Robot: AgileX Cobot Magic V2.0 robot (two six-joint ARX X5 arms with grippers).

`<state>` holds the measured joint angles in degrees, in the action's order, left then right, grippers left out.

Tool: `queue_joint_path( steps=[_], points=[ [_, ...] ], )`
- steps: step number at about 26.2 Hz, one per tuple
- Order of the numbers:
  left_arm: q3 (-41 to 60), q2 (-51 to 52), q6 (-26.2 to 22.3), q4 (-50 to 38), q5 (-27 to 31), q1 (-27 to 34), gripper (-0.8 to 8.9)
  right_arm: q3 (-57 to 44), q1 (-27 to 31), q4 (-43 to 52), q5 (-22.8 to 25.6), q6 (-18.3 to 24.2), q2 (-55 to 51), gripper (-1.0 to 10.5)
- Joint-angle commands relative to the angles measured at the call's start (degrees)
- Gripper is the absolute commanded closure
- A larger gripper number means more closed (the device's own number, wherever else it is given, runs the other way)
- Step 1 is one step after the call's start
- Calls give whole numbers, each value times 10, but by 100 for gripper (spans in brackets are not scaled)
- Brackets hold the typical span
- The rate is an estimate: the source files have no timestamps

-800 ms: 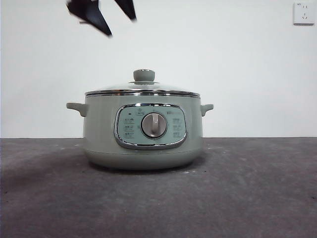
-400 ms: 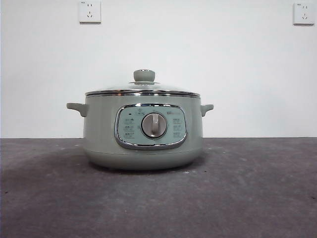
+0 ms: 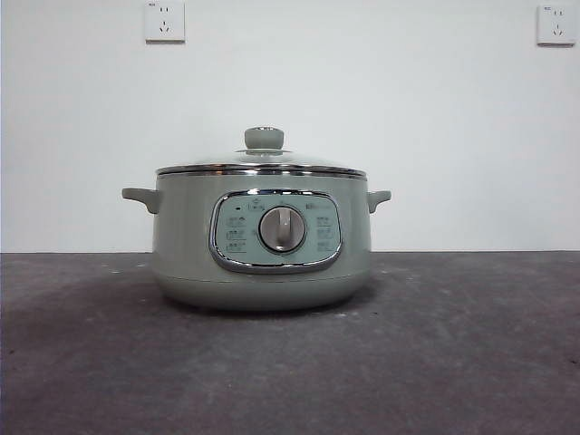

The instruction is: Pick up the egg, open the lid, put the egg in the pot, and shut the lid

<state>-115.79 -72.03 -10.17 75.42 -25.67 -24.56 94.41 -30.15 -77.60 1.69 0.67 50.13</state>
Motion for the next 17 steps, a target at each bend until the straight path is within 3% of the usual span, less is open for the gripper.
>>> queue_joint_path(
  steps=[1, 17],
  points=[
    [3, 6, 10, 0, -2, -1, 822, -7, -2, -14, 3, -10, 3, 952],
    [3, 0, 19, -10, 1, -1, 817, -5, -2, -14, 9, -24, 61, 946]
  ],
)
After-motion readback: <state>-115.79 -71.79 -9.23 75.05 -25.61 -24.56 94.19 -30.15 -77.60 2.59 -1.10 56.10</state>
